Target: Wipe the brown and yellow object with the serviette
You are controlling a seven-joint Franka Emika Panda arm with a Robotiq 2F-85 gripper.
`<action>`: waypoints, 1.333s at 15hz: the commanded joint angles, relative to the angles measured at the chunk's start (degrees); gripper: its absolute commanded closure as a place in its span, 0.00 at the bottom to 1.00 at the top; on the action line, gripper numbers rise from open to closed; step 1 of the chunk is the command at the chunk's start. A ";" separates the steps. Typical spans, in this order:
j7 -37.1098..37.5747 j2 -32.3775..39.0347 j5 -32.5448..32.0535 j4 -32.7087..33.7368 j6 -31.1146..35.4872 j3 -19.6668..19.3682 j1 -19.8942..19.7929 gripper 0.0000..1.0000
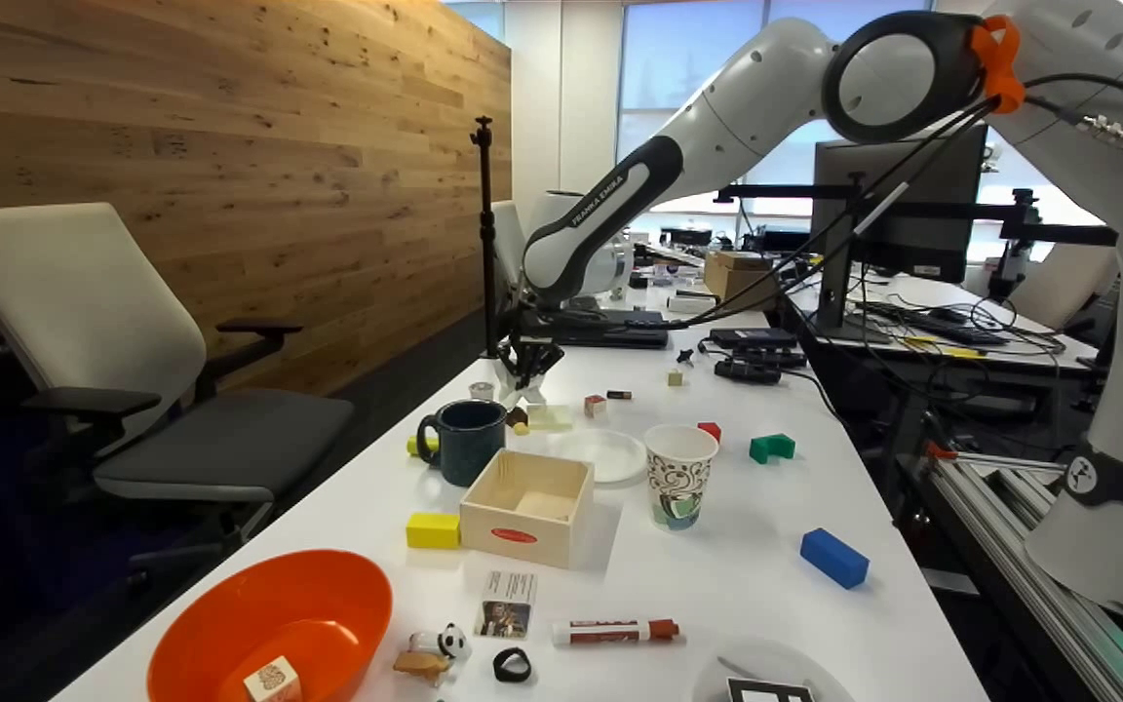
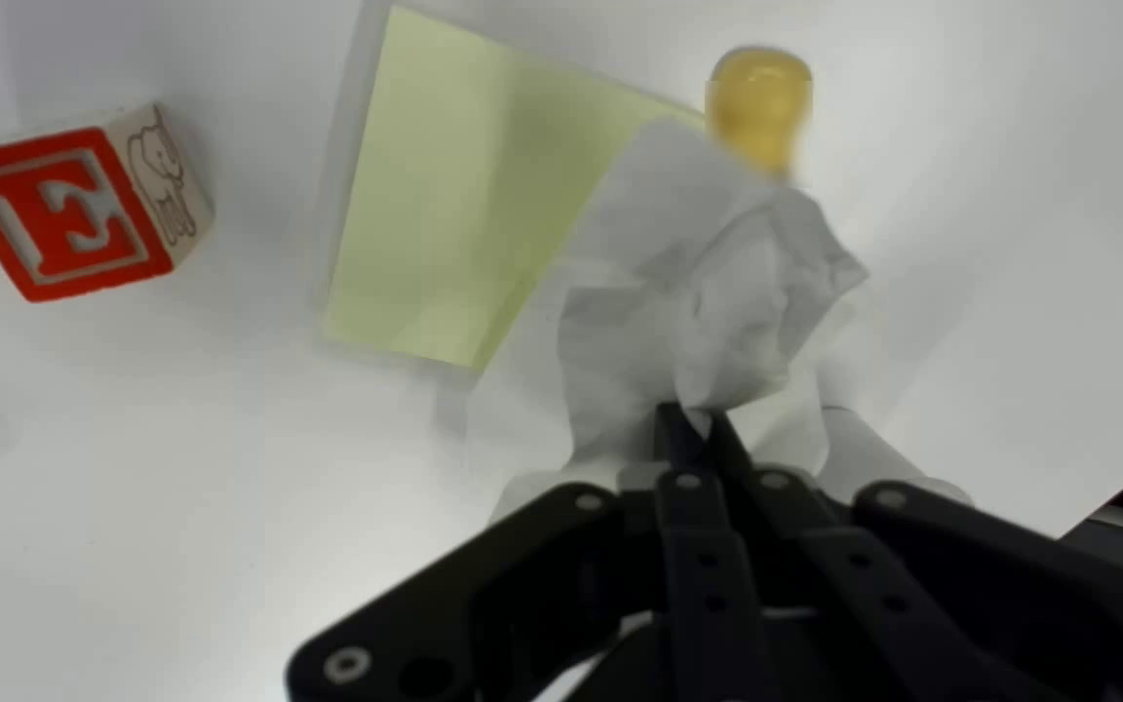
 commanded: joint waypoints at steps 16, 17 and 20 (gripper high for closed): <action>1.18 1.16 2.31 2.62 -2.07 1.55 -0.28 0.99; 1.25 1.26 2.32 2.83 -2.10 1.51 -0.33 0.99; 1.48 1.44 2.88 3.38 -3.15 1.86 -0.94 0.99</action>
